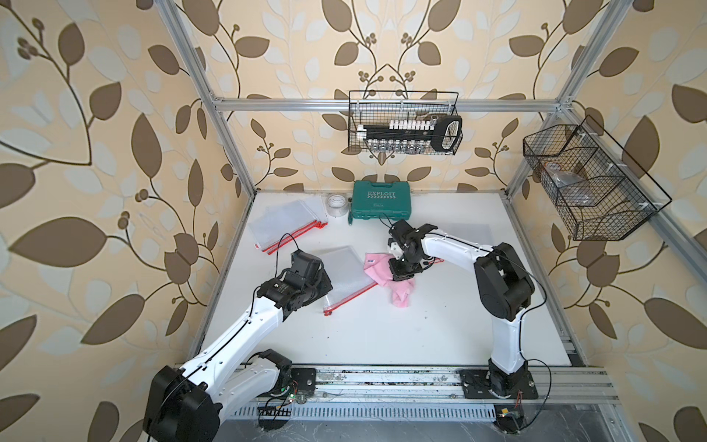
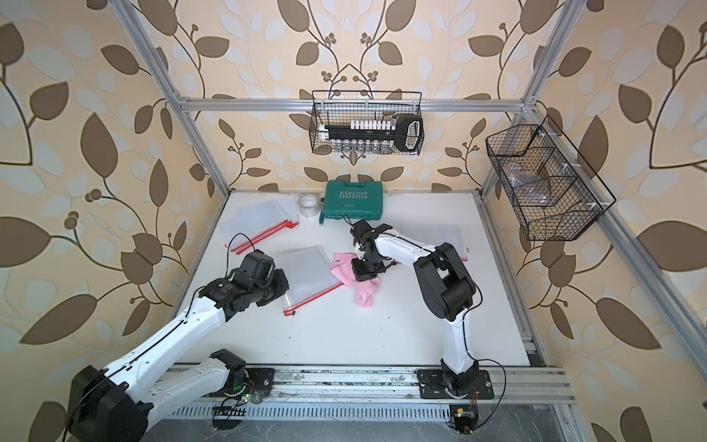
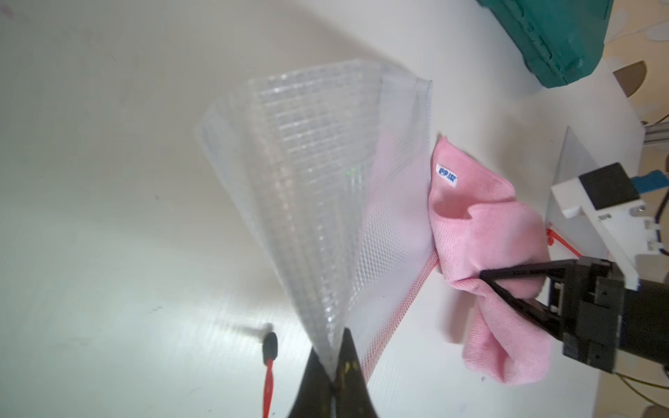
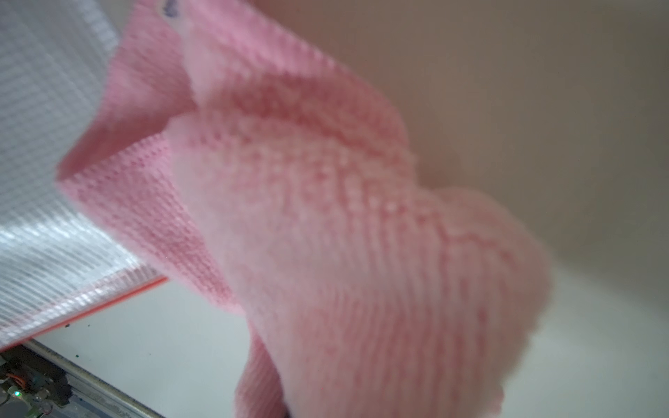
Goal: Wipe the document bag
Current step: Adjust the document bag at the center of the board.
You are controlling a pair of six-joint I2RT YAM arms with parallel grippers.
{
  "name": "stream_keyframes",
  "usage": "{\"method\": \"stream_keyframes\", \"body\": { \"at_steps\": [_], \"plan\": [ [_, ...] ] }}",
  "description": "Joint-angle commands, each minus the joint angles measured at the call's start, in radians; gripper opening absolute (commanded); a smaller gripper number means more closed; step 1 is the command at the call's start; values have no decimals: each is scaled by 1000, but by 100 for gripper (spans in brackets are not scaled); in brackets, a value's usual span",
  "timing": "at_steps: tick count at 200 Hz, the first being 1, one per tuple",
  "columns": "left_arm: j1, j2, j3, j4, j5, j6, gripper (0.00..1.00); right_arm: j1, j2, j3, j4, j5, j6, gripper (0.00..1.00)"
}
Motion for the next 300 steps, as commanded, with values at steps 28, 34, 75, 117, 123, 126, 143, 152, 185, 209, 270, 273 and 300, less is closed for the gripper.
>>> {"method": "stream_keyframes", "body": {
  "at_steps": [28, 34, 75, 117, 123, 126, 143, 152, 185, 209, 270, 273, 300],
  "plan": [
    [6, 111, 421, -536, -460, 305, 0, -117, -186, -119, -22, 72, 63, 0],
    [3, 142, 470, -572, -492, 328, 0, -130, -189, -130, -17, 71, 63, 0],
    [-205, 494, 764, -880, -703, 308, 0, -177, -167, -162, 21, 32, 65, 0],
    [-442, 826, 804, -799, -550, 255, 0, -193, -178, -186, 49, 43, 77, 0],
    [-451, 841, 802, -744, -479, 260, 0, -200, -189, -193, 50, 53, 77, 0],
    [-452, 846, 800, -712, -441, 263, 0, -206, -195, -197, 49, 57, 76, 0],
    [-451, 848, 749, -530, -269, 270, 0, -235, -231, -221, 50, 73, 68, 0],
    [-451, 860, 736, -470, -200, 270, 0, -244, -244, -232, 49, 76, 62, 0],
    [-444, 922, 690, -301, 18, 276, 0, -248, -264, -255, 53, 76, 56, 0],
    [-423, 951, 668, -222, 108, 266, 14, -245, -273, -270, 57, 63, 57, 0],
    [-317, 799, 563, -100, 113, 191, 48, -161, -332, -237, -4, 129, 54, 0],
    [-304, 780, 545, -93, 113, 185, 48, -150, -335, -231, -9, 131, 53, 0],
    [-152, 637, 392, -41, 131, 138, 42, -49, -296, -181, -29, 66, 50, 0]
  ]
}}
